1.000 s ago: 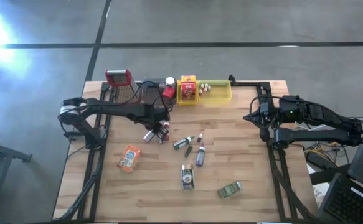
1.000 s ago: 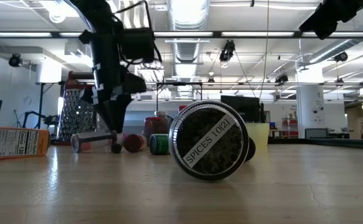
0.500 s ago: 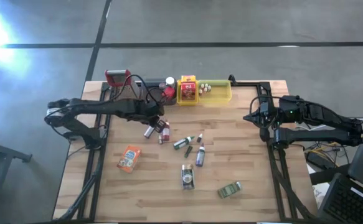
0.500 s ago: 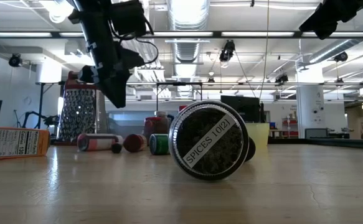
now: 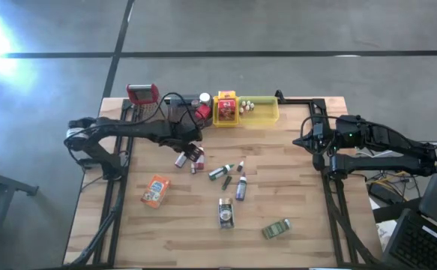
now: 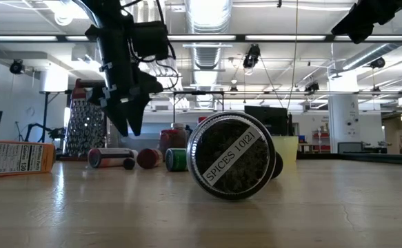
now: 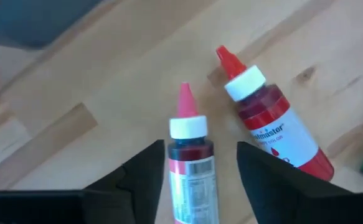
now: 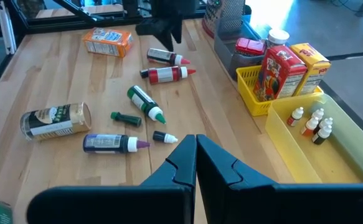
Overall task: Pick & Place Kitchen Items
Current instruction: Put the large pink food coloring bottle into the light yellow bin
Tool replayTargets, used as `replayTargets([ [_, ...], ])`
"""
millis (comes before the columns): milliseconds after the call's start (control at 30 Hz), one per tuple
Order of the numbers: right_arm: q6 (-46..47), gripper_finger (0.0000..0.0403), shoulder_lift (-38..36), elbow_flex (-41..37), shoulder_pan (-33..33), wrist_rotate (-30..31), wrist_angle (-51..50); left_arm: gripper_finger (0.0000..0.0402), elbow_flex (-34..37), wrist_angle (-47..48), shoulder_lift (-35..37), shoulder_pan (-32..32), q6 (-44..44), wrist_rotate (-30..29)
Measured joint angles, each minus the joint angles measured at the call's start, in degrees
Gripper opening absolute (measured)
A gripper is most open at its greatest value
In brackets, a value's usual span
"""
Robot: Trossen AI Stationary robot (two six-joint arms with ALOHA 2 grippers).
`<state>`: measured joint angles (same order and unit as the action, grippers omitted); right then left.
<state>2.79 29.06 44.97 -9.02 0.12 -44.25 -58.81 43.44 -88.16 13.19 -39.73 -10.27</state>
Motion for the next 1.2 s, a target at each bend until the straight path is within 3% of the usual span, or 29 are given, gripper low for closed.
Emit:
replayTargets([
  [233, 0.02, 0.0008, 0.0, 0.0, 0.0, 0.01, 0.0, 0.0218, -0.04, -1.05, -1.83, 0.21, 1.3, 3.55],
  [400, 0.02, 0.0008, 0.0, 0.0, 0.0, 0.01, 0.0, 0.0218, -0.66, 4.51, -0.15, 0.2, 2.45, 7.81],
  [700, -0.19, 0.0008, 0.0, 0.0, 0.0, 0.01, 0.0, 0.0224, -0.92, 10.96, 1.25, 0.08, 1.06, 8.27],
  [1000, -0.2, 0.0008, 0.0, 0.0, 0.0, 0.02, 0.0, 0.0273, -0.76, 10.66, 1.27, -0.33, -1.16, 8.66],
  [1200, -0.2, 0.0008, 0.0, 0.0, 0.0, 0.01, 0.01, 0.0276, 0.54, 9.9, 1.27, -0.87, -2.49, 9.43],
])
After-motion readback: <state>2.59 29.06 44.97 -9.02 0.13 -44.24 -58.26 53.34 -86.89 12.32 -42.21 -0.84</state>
